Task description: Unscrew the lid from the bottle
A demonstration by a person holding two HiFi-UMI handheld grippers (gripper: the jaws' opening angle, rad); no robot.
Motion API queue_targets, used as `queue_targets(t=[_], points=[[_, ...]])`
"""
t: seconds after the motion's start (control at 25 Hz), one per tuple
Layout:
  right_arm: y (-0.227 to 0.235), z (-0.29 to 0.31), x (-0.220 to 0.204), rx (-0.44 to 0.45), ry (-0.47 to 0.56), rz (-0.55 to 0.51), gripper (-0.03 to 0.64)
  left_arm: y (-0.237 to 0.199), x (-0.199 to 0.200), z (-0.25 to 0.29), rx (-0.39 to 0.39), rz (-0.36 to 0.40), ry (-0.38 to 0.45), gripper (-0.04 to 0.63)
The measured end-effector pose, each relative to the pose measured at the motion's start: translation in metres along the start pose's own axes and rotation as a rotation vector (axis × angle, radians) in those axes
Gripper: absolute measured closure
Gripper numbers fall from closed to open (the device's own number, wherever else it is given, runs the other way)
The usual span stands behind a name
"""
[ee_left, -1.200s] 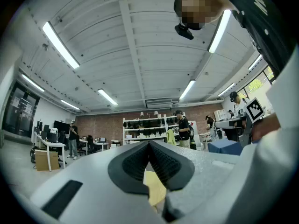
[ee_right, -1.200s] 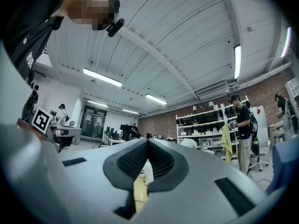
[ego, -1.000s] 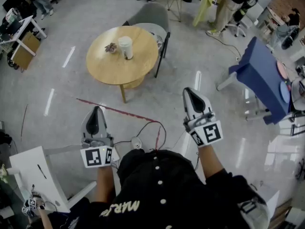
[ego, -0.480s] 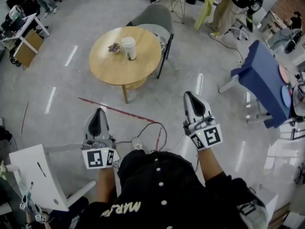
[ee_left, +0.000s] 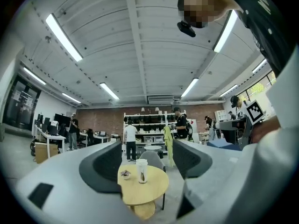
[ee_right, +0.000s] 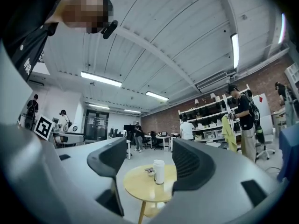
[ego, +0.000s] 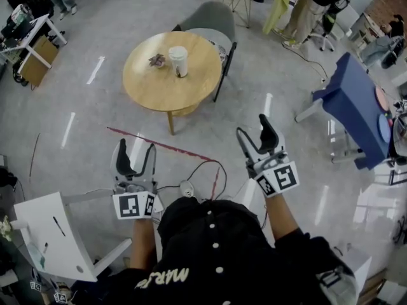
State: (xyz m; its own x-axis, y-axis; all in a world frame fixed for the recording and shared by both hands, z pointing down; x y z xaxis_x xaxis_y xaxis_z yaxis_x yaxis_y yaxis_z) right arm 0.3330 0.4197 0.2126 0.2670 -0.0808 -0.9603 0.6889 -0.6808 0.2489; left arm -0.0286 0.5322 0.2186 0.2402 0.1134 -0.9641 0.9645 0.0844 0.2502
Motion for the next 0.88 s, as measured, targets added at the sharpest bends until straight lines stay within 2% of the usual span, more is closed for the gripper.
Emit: queue_targets(t=[0.16, 0.48, 0.88], points=[[-0.017, 0.021, -0.004, -0.023, 0.015, -0.026, 0.321, -0.029, -0.010, 0.003, -0.037, 0.029, -0.001, 0.268], [-0.041, 0.055, -0.017, -0.072, 0.013, -0.044, 0.303, -0.086, -0.034, 0.018, -0.095, 0.033, -0.002, 0.268], [-0.024, 0.094, -0.026, -0.080, -0.005, -0.042, 0.291, -0.103, -0.052, 0.062, -0.117, 0.029, -0.006, 0.268]])
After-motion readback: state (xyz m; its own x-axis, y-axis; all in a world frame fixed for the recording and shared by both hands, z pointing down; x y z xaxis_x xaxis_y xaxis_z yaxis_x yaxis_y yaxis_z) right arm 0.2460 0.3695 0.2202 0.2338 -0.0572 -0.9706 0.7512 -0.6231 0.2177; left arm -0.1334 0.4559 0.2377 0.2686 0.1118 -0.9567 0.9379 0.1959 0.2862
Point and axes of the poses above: the fingertips, and each gripper's own axes: z forward along the fingers, y to its right, x out of its top, the point moved 10 cm from there along -z, backward along the fingers, and after that the axes turned 13 degrees about z, right-handed, at the moved point
